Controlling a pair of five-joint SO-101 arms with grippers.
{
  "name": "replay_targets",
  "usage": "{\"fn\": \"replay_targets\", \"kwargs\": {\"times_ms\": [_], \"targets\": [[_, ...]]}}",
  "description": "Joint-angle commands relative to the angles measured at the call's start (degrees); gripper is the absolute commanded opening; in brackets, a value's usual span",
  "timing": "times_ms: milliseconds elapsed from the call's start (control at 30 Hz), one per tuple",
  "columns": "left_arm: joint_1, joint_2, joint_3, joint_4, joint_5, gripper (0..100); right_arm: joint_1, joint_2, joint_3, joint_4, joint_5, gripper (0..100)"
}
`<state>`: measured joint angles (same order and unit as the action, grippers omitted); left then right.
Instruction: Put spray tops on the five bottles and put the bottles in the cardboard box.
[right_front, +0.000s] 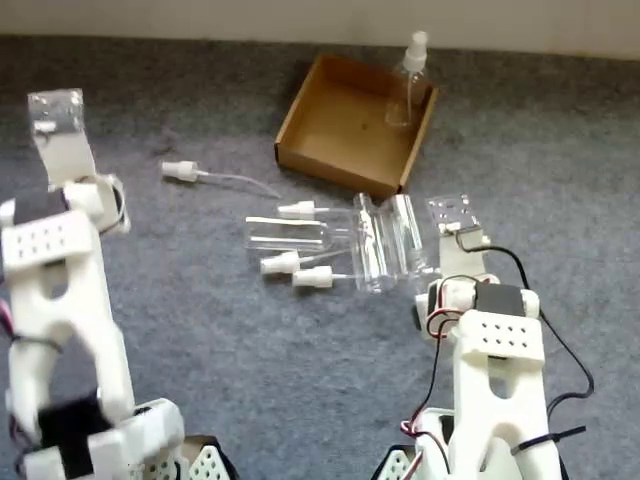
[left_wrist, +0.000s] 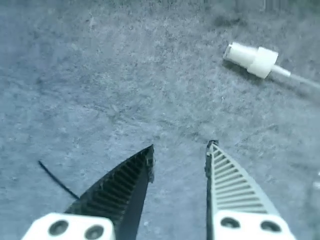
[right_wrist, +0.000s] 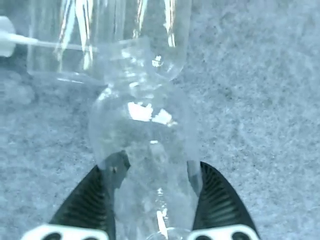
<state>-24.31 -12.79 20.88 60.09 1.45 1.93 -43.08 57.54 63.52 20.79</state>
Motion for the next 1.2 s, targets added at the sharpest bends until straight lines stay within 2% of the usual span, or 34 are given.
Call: {"fn": "replay_targets", "kwargs": {"times_ms": [0, 133, 433, 600, 700, 800, 1167], "targets": [[6.5, 16.9, -27.8, 8.5, 21.7, 18, -0.6, -1.3, -2.8, 0.0, -1.1, 0.5], [10.0, 30.5, -45.2, 12.3, 33.4, 26, -0.7, -1.3, -2.8, 0.0, -1.1, 0.5], [10.3, 63.0, -74.5, 11.3, 46.2, 27, -0.7, -1.4, -0.7, -0.1, -1.1, 0.5], [10.3, 74.9, -89.1, 21.0, 54.8, 27, -0.7, -1.4, -0.4, -0.1, -1.1, 0.5], [11.0, 78.2, -97.3, 23.9, 56.7, 27, -0.7, -1.4, -0.4, -0.1, -1.1, 0.5], [11.4, 80.7, -101.7, 23.4, 57.8, 27, -0.7, -1.4, -0.4, -0.1, -1.1, 0.5], [13.8, 84.4, -102.4, 26.2, 57.7, 23, -0.7, -1.4, -0.4, -0.1, -1.1, 0.5]]}}
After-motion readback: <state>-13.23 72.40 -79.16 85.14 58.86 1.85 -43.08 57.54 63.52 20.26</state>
